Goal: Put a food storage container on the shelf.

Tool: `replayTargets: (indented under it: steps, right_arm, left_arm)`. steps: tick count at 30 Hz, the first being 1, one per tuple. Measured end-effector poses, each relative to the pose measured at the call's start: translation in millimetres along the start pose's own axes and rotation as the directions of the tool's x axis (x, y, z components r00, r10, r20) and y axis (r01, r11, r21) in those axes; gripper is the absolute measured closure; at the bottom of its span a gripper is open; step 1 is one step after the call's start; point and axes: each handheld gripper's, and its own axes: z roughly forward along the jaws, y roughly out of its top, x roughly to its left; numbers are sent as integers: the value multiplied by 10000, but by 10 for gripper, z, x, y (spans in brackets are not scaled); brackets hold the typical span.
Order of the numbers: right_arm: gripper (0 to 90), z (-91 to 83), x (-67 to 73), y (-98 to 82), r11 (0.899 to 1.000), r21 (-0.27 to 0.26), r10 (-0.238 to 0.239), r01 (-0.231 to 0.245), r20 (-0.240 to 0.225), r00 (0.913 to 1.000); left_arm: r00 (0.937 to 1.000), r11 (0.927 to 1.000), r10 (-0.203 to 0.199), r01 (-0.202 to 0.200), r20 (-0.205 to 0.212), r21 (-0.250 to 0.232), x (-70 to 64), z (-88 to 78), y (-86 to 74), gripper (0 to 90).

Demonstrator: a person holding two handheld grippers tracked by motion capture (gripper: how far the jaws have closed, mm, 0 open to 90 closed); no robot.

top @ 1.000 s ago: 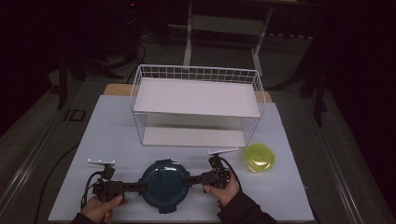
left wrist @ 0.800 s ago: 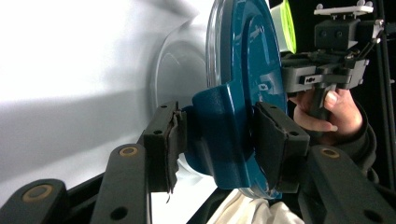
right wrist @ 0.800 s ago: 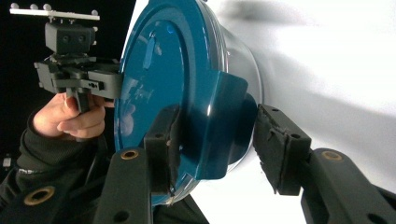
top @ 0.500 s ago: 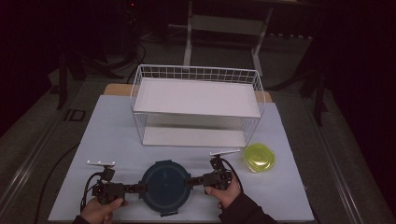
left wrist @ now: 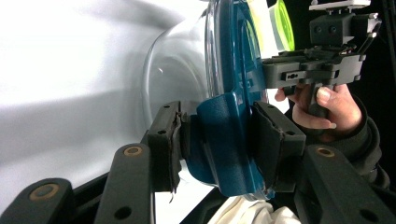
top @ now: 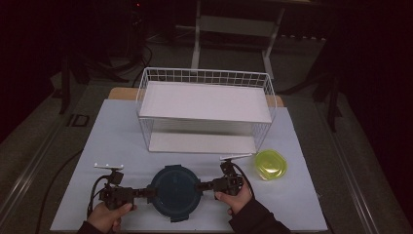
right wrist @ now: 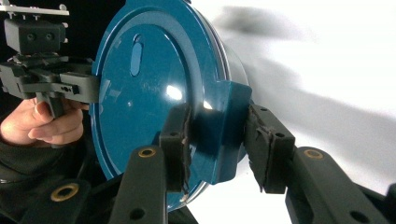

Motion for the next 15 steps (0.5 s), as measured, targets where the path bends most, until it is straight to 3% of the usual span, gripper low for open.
replayTargets:
  steps: [1,3,7,10,15]
  right_arm:
    - [601,0,-8,6,9999,137,-69,70,-79,9999]
    - [577,13,-67,10,9993,260,289,-279,-422,9987]
    - [538,37,-125,13,9968,601,574,-528,-775,9953]
    - [539,71,-217,-4,9910,811,1179,-1068,-1480,9819]
    - [546,66,-181,-21,9925,713,1084,-993,-1370,9846]
  left_arm:
    - [10000,10000,-47,47,1,-10,4,0,-2,544]
    - [9999,9999,-132,133,85,-25,25,-1,-3,544]
    - [9994,9997,-232,231,261,31,79,-4,-8,544]
    - [9981,9989,-467,465,398,67,115,-7,-15,545]
    - [9977,9986,-527,529,422,-30,108,-13,-40,548]
